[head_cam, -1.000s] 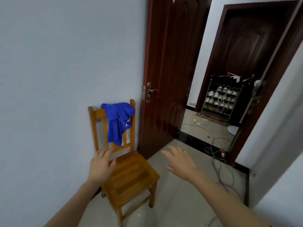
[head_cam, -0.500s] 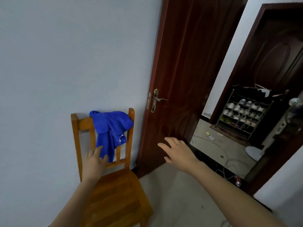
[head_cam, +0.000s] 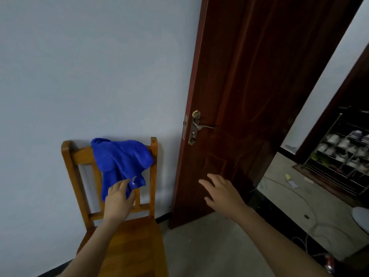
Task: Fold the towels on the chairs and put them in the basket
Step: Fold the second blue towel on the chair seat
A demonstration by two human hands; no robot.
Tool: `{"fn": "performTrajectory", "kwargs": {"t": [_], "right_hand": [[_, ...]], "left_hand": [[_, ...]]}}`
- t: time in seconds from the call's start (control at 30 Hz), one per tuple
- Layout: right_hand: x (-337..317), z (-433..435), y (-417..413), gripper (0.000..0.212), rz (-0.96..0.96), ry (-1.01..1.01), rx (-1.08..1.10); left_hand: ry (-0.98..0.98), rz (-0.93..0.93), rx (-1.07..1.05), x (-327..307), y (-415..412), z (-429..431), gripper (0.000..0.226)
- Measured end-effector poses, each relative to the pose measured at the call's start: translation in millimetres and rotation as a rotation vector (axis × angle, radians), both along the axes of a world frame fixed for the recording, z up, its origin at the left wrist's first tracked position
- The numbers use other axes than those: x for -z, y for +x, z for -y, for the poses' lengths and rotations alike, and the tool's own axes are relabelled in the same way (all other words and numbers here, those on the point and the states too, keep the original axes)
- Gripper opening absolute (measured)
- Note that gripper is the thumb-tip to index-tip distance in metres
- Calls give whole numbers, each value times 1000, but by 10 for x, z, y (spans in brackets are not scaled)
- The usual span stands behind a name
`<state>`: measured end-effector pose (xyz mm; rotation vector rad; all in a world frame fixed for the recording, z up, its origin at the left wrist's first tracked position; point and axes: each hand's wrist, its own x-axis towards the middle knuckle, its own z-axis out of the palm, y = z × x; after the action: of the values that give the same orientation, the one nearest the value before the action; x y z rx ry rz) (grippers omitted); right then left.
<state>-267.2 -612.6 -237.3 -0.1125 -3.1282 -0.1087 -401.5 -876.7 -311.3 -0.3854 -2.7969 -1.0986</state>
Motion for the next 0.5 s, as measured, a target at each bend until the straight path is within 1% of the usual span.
{"fn": "performTrajectory", "kwargs": {"t": [0.1,0.17,0.27,0.33,0.4,0.5], "right_hand": [[-11,-366,-158,56,-29,-3,-113],[8,-513,-255,56,-12,1,-179],[-18,-785,-536,56,1,-18,-267],[-51,-879,-771,55,-24,-39,-303],[30,-887,-982,54,4,-55,-365],[173,-791,-1329,55,34,-51,-457]], "left_hand": [[21,5,-83,17,40,-355,46],[18,39,-127,65,105,-526,47],[60,22,-203,110,142,-769,48],[49,26,-239,78,153,-802,47],[26,71,-340,110,192,-756,46],[34,75,-450,143,220,-638,44]]}}
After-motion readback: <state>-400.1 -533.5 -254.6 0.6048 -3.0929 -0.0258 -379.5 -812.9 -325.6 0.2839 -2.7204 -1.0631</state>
